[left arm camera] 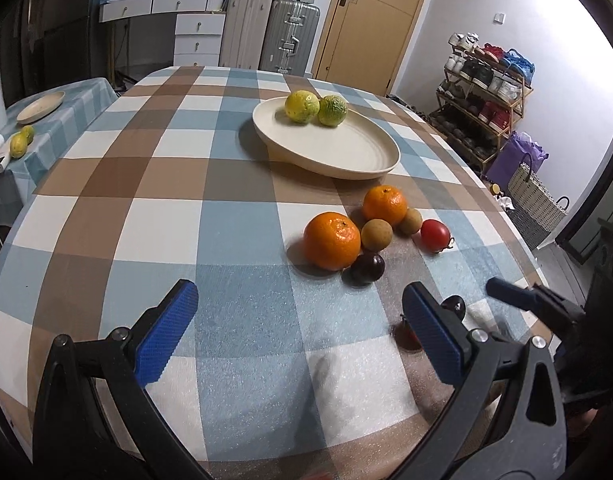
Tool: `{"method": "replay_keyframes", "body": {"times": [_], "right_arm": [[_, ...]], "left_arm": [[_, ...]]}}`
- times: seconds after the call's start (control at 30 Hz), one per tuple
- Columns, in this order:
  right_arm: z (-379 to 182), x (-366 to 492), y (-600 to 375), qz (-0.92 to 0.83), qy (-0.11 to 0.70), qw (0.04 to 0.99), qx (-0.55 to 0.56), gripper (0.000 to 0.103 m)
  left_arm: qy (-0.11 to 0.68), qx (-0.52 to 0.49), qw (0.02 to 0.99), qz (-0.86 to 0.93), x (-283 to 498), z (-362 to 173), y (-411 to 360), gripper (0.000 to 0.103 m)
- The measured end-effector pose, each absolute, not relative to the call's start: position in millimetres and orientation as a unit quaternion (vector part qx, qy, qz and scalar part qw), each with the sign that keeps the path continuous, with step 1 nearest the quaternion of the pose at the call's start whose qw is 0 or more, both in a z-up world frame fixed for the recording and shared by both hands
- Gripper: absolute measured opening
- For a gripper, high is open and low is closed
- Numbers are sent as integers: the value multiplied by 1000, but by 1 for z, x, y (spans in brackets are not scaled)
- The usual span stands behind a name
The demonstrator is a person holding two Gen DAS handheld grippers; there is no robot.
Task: Organize fruits
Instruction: 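Lower the right tool onto the dark purple plum and close on it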
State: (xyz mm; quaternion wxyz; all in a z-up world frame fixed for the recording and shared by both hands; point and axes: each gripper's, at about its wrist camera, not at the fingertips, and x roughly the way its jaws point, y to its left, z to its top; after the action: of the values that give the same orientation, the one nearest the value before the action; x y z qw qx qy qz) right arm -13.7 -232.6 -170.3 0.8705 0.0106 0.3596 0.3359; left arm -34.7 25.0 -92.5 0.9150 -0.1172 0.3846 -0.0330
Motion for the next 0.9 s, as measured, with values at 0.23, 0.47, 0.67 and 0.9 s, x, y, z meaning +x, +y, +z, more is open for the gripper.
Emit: {"method": "replay_keyframes", "body": {"times": [0.23, 0.47, 0.67, 0.9], "right_arm": [[-182, -7, -229, 342, 375, 862, 0, 67], [-185, -2, -230, 348, 381, 857, 10, 45], [-190, 4, -234, 350, 389, 852, 29, 25], [-190, 4, -241, 358, 382, 850, 52, 24]], "left_arm": [[381, -120, 916, -34, -34, -90, 27, 102], [383, -123, 915, -42, -32, -91, 25, 102], [385, -118, 914, -46, -30, -92, 20, 102], [391, -112, 912, -57, -28, -95, 13, 102]]}}
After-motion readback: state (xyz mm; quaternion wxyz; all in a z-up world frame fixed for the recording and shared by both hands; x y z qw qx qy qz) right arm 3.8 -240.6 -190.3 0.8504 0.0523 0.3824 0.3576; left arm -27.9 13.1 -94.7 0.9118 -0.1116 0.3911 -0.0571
